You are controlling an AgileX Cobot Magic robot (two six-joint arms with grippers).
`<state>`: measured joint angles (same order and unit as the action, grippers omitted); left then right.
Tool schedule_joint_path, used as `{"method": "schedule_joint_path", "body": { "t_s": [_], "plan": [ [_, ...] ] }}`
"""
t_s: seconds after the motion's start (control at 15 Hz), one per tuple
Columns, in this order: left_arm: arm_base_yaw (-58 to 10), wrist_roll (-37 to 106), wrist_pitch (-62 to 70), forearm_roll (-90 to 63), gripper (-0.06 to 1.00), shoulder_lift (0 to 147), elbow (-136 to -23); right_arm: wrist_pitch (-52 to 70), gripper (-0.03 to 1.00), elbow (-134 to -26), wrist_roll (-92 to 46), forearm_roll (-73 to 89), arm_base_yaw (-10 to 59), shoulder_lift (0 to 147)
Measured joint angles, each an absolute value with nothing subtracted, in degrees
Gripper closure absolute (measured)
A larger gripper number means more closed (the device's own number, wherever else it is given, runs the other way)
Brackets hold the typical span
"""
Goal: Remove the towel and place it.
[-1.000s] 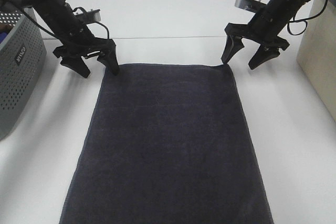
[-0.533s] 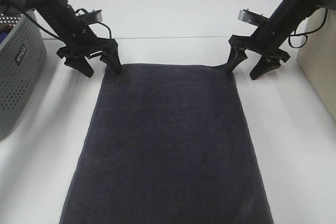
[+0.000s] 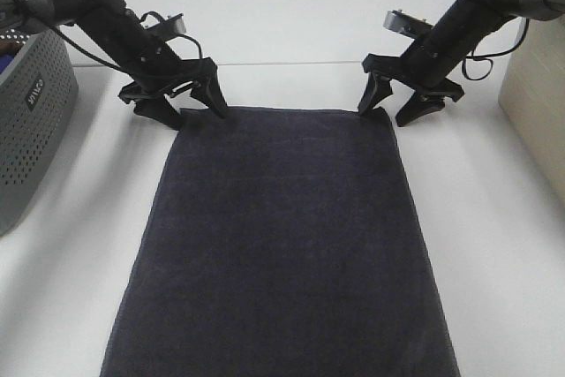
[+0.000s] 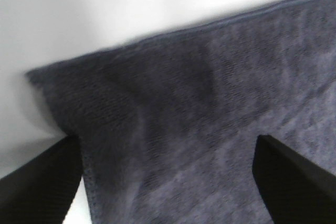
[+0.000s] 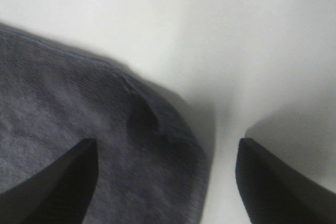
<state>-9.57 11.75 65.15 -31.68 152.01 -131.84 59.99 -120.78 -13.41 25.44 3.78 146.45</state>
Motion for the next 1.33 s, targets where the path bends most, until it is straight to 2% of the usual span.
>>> {"method": "schedule_joint_path", "body": {
  "t_s": [0.13,0.27,0.4,0.53,0.6,0.67,0.73,1.07,1.33],
  "plan": [
    [-11.7,11.5,62.8,-32.0,0.15,152.3,-131.9,57.1,0.29,-121.1,-13.4,24.4,6.8,146.7],
    [-12.5,9.5,61.2,-30.6,0.27,152.4,-131.9,55.6,0.36,-121.2,-13.3,22.9,7.8,146.7],
    [-12.5,8.3,60.7,-27.8,0.52,152.6,-131.9,55.2,0.55,-121.2,-13.2,21.0,7.8,146.9],
    [-12.5,8.2,59.9,-25.5,0.84,152.9,-131.9,54.5,0.77,-121.2,-13.2,19.0,7.7,147.1],
    [-12.5,8.2,59.6,-25.4,0.89,153.0,-131.9,54.5,0.84,-121.2,-13.2,18.6,7.7,147.1],
    [-12.5,8.2,59.4,-25.4,0.93,153.0,-131.9,54.3,0.94,-121.2,-13.2,18.2,7.6,147.2],
    [-12.5,8.2,59.3,-25.4,0.93,153.0,-131.9,54.3,0.96,-121.2,-13.2,18.1,7.6,147.2],
    [-12.5,11.7,58.8,-25.0,0.93,153.2,-133.1,52.8,0.96,-122.8,-13.3,17.5,7.6,147.7],
    [-12.5,12.9,52.0,-20.9,0.93,154.4,-137.1,47.7,0.96,-128.1,-14.4,16.3,7.6,148.7]
  ]
}}
